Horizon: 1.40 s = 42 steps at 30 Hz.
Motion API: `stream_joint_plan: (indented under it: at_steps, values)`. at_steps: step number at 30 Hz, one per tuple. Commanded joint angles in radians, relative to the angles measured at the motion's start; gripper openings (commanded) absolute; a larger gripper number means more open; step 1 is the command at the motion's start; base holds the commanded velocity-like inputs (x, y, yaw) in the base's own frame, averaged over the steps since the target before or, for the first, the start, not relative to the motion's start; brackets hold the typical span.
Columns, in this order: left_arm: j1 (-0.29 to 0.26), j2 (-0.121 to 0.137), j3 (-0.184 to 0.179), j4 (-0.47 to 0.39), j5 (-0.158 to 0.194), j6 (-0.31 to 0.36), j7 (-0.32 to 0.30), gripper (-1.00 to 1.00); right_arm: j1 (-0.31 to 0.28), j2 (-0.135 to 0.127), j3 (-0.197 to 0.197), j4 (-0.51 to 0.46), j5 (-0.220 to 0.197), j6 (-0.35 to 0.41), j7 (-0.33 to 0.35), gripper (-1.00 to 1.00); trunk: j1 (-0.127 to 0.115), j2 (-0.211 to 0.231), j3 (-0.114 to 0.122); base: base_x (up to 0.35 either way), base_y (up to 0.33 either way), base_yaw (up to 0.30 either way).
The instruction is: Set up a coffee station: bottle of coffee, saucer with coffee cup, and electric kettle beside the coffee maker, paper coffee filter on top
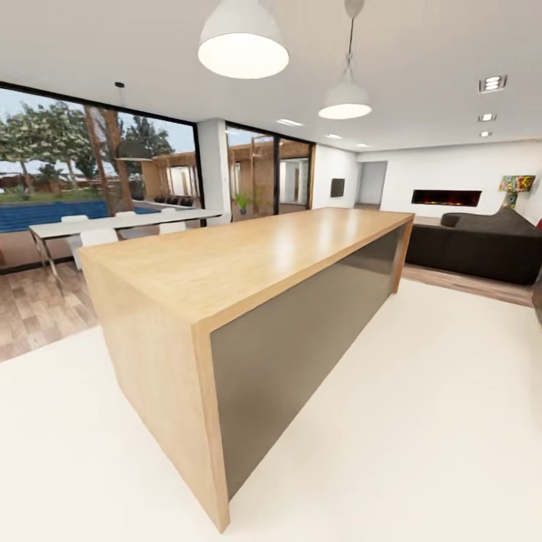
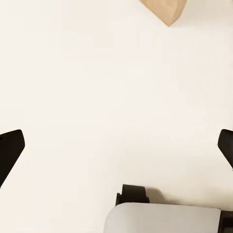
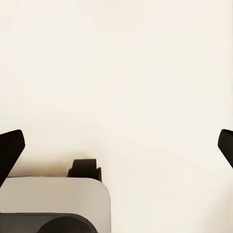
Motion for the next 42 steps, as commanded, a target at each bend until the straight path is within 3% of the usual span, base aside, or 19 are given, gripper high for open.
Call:
stream_joint_plan:
  at_steps: [1, 42]
  values:
    - [0.0, 0.0, 0.0, -0.001, 0.006, -0.002, 0.0, 1.0, -0.001, 0.0, -0.001, 0.001, 0.0, -0.003, 0.0, 1.0, 0.0, -0.001, 0.0, 0.0, 0.0, -0.247]
    - [0.0, 0.0, 0.0, -0.001, 0.006, -0.002, 0.001, 1.0, -0.001, 0.0, 0.002, 0.001, 0.0, -0.004, -0.004, 1.0, 0.0, -0.001, 0.005, 0.0, 0.0, -0.255]
